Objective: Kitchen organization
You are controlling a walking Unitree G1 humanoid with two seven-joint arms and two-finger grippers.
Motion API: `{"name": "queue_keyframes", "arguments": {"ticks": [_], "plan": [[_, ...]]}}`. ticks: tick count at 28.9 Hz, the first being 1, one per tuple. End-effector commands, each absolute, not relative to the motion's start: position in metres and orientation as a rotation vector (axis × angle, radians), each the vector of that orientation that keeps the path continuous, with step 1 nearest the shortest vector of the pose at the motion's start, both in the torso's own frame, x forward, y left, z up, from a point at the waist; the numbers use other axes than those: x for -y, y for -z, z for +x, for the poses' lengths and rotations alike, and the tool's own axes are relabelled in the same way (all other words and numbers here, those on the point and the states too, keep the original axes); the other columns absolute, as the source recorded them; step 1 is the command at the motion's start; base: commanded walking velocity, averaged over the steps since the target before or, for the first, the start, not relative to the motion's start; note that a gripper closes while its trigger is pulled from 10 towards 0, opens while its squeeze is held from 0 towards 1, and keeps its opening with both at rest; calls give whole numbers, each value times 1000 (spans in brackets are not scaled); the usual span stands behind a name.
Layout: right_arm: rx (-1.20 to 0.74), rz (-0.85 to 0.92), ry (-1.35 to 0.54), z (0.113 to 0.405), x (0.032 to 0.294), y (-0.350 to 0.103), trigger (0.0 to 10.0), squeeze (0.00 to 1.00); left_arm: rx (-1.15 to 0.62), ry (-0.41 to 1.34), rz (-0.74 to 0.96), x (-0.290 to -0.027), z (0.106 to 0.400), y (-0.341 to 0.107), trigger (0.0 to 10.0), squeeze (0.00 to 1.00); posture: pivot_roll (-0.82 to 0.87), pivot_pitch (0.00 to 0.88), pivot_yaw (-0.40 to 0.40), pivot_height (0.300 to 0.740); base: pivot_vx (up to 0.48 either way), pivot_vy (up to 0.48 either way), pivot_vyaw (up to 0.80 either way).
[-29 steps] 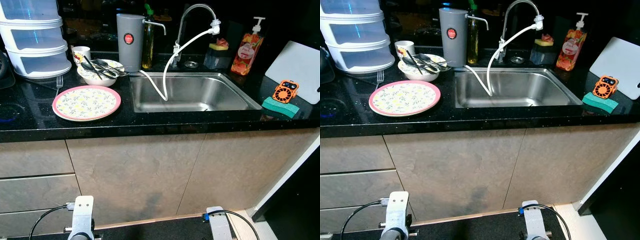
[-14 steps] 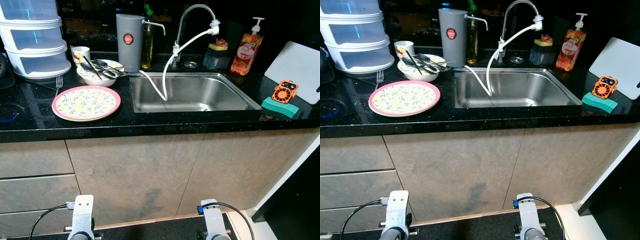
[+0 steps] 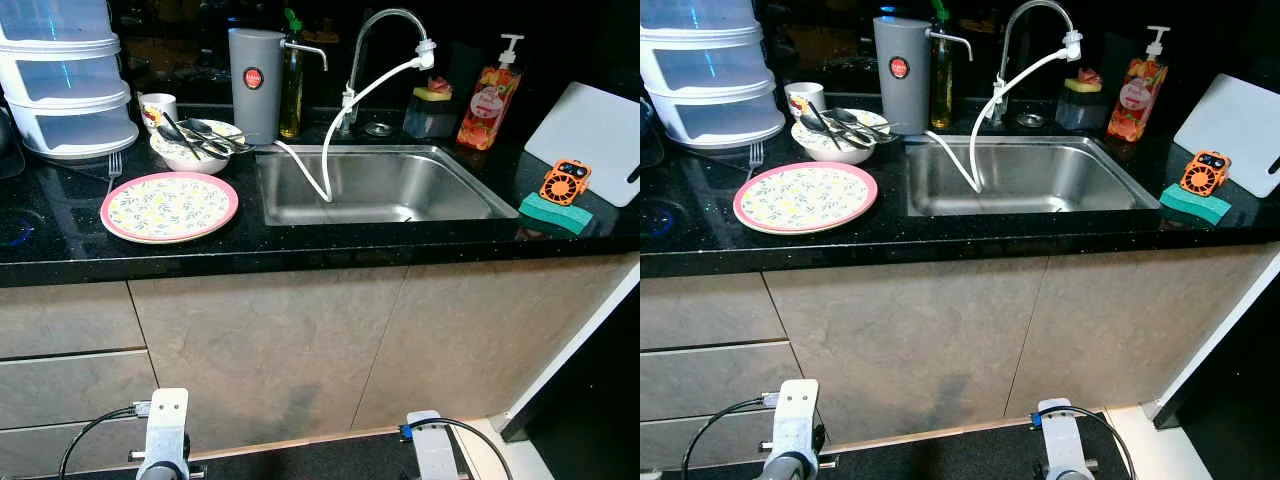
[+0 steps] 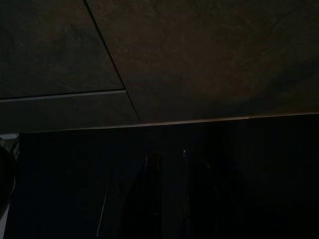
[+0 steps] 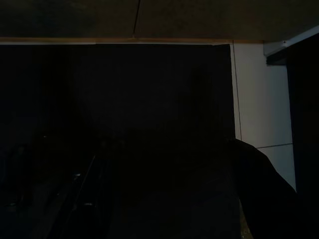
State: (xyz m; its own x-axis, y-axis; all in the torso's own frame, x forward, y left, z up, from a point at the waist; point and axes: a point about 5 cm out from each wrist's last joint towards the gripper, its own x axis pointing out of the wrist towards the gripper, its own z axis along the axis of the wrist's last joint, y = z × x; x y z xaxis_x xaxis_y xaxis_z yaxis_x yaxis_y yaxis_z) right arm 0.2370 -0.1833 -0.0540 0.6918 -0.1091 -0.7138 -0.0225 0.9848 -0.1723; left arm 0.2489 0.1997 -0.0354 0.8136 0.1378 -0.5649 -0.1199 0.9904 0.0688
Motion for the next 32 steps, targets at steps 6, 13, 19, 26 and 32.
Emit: {"name": "queue_keyframes", "arguments": {"ticks": [6,13,19,26,32], "plan": [[-815,-180,35,233,184,56,10000,0,-636,-138,40,-201,240,42,10000,0,28,69,-62,740,0,0,0],[-813,-186,31,233,182,56,10000,0,-636,-144,37,-202,240,42,10000,0,43,77,-58,740,0,0,0],[-808,-171,37,234,175,57,10000,0,-642,-129,39,-204,240,42,10000,0,34,81,-44,740,0,0,0],[-803,-162,37,234,167,57,10000,0,-603,-116,31,-204,245,37,10000,0,55,86,-33,740,0,0,0],[-796,-153,37,234,161,57,10000,0,-610,-109,38,-204,245,37,10000,0,53,81,-30,740,0,0,0]]}}
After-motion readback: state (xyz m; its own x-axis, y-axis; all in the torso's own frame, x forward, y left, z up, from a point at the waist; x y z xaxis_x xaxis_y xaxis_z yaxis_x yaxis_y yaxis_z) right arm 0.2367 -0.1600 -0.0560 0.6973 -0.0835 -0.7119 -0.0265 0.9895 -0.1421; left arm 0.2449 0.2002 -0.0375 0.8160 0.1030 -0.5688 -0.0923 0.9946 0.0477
